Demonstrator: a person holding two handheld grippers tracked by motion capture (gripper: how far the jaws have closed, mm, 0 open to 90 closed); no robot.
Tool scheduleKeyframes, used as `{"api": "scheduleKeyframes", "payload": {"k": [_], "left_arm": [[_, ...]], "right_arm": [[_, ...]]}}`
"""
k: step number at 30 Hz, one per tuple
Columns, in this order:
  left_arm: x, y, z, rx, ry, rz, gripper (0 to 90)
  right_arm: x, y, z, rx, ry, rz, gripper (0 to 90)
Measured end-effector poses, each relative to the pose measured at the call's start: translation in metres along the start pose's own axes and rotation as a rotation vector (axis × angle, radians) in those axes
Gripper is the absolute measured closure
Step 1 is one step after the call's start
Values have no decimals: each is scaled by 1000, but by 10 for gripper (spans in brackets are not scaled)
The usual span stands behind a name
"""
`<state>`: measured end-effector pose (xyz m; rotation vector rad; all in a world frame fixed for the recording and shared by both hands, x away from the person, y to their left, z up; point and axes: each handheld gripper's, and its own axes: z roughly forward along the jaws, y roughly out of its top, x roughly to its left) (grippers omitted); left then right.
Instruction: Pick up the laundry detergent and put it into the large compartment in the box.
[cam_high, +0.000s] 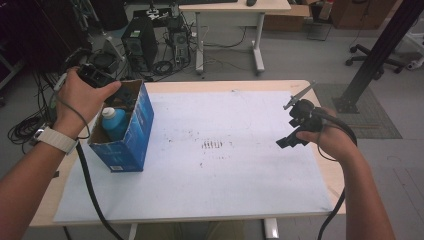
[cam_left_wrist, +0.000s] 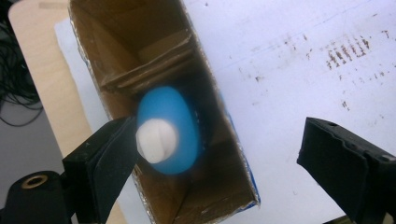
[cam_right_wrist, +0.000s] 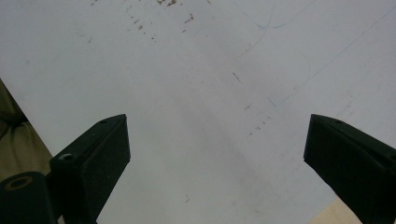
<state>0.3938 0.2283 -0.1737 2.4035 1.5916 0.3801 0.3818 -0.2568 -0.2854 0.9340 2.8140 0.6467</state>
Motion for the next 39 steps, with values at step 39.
{"api": "scheduleKeyframes", "payload": {"k": [39], "left_arm": [[-81, 4, -31, -68, -127, 308, 99]], "right_arm": [[4, 3, -2, -4, -3, 11, 72]]}}
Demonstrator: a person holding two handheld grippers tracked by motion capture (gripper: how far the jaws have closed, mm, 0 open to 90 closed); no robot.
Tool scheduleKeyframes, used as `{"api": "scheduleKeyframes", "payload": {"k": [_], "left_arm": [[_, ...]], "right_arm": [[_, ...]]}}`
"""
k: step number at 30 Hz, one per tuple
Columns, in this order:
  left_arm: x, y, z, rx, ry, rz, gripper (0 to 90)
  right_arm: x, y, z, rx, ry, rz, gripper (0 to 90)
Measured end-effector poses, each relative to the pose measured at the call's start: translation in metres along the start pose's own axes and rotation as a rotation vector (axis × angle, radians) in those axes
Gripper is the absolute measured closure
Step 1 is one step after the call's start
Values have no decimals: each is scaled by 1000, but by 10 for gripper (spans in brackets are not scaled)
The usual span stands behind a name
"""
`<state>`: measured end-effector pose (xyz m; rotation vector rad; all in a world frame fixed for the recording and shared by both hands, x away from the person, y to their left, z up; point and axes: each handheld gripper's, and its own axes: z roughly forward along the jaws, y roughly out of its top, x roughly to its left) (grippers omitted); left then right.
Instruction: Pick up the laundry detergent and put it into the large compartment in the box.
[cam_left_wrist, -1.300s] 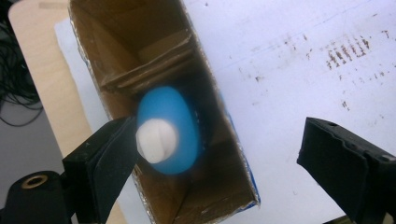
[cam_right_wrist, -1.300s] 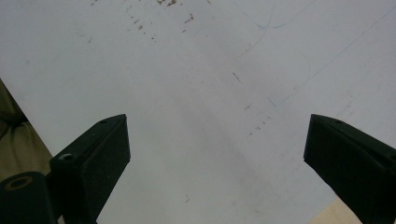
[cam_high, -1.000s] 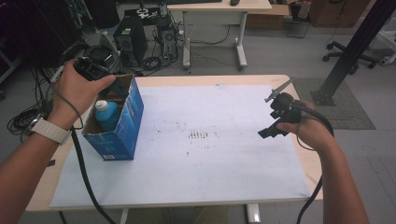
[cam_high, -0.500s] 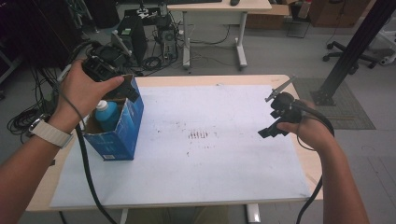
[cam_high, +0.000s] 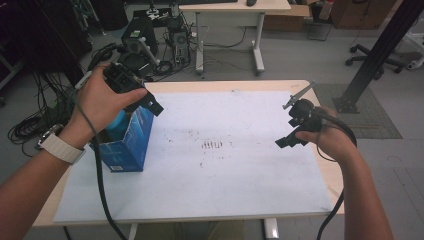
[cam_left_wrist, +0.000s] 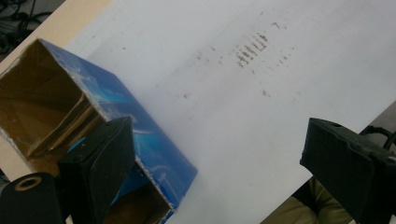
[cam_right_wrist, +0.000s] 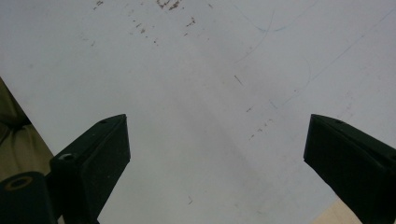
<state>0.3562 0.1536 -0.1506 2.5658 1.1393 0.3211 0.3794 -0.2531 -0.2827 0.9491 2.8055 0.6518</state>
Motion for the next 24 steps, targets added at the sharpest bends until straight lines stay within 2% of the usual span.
{"api": "scheduleKeyframes", "payload": {"k": [9, 15, 24], "left_arm": [[-17, 4, 2, -2, -43, 107, 99], [-25, 5, 3, -14, -73, 198, 98], [-33, 3, 6, -24, -108, 281, 97]], "right_arm": [[1, 0, 0, 1, 2, -6, 72], [1, 0, -1, 0, 0, -4, 72], [2, 3, -1, -2, 2, -9, 72]]}}
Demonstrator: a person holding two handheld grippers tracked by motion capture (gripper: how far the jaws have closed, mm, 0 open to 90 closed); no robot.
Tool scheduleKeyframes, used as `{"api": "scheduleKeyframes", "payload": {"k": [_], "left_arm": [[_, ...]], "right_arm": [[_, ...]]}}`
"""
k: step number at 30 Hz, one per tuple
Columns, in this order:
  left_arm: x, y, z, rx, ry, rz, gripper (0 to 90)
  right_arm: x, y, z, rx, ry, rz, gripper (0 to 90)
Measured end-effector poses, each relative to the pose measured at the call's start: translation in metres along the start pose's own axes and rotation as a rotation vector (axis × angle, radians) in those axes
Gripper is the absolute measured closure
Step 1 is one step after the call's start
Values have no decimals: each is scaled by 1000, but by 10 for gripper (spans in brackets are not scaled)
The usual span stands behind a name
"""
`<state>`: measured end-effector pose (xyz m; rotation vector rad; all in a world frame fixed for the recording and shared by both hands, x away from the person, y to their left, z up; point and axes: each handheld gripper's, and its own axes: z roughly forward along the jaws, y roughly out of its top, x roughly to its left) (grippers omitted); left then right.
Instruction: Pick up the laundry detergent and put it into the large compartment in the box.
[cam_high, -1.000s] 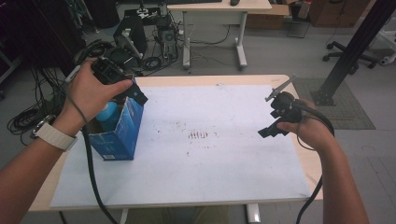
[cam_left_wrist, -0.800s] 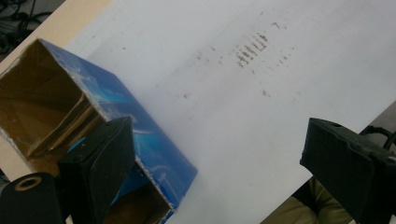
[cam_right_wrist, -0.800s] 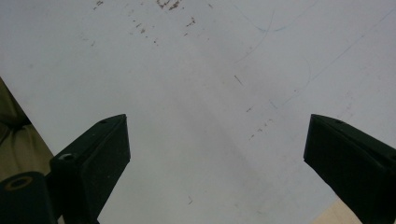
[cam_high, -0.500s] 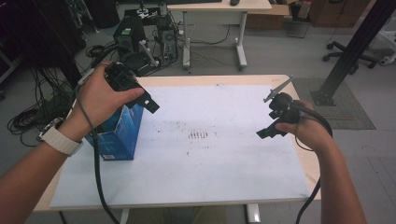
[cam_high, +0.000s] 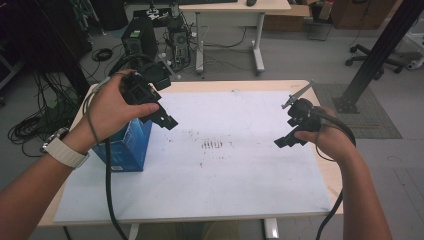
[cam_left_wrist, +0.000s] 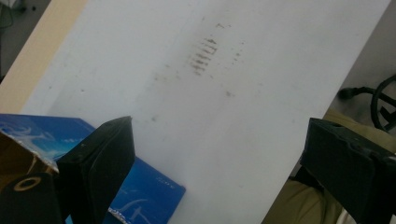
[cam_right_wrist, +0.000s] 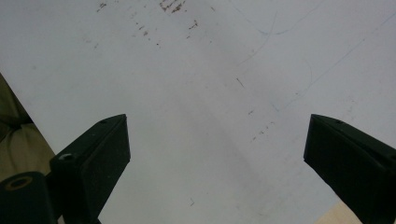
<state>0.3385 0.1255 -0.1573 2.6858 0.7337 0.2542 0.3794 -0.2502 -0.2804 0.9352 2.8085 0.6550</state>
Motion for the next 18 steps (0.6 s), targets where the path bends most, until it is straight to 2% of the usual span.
{"api": "scheduleKeyframes", "payload": {"k": [4, 12, 18], "left_arm": [[-3, 0, 2, -12, -24, 50, 97], [-18, 3, 10, -8, -73, 191, 97], [-27, 4, 15, -4, -83, 241, 98]], "right_arm": [[0, 1, 2, -1, 3, -4, 72], [-1, -1, 3, -1, 5, 3, 72], [-1, -2, 5, 4, 6, 6, 72]]}}
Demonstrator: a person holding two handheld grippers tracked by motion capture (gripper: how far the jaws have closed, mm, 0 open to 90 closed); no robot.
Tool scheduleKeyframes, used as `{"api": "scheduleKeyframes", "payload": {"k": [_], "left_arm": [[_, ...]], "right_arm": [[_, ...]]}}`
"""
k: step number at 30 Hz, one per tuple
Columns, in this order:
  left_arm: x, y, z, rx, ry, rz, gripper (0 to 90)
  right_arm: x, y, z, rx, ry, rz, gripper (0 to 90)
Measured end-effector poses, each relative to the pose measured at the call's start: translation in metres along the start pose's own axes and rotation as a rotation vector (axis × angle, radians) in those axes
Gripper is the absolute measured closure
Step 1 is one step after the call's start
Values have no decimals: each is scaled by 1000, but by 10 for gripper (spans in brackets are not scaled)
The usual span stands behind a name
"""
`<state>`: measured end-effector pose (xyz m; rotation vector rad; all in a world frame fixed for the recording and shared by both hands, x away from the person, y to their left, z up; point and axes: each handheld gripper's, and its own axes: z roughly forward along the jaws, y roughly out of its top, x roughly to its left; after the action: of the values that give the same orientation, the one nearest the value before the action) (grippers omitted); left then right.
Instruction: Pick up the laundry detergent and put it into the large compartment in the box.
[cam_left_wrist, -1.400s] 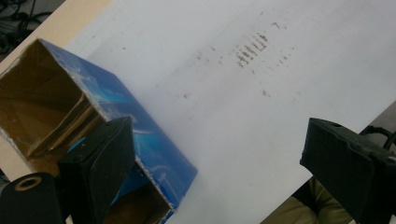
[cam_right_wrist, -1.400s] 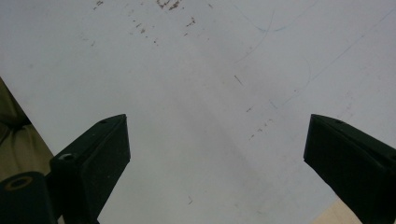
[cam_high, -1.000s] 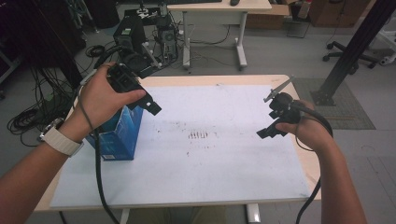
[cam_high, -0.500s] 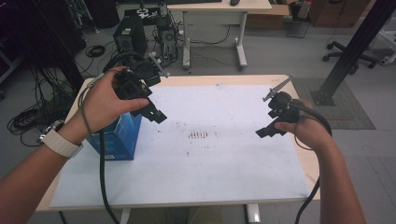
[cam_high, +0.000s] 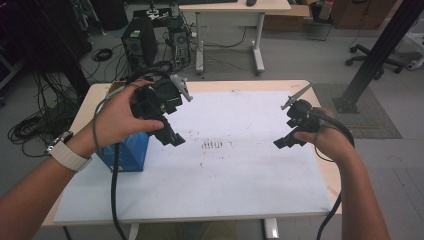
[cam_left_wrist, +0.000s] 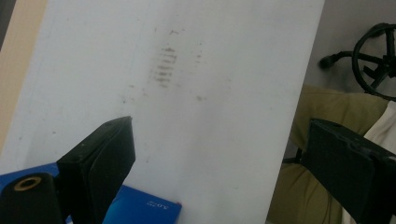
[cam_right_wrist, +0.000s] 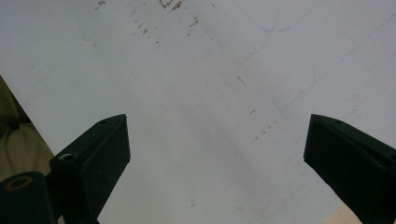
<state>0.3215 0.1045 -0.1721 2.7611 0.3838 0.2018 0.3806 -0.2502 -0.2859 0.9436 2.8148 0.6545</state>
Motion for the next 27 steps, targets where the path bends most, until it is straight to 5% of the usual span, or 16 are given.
{"api": "scheduleKeyframes", "payload": {"k": [16, 27], "left_arm": [[-8, -2, 15, 5, -18, 59, 98], [-6, 0, 18, 2, -21, 62, 97]], "right_arm": [[-1, 2, 2, 5, 2, 6, 72], [-4, 1, 2, 8, 2, 12, 72]]}}
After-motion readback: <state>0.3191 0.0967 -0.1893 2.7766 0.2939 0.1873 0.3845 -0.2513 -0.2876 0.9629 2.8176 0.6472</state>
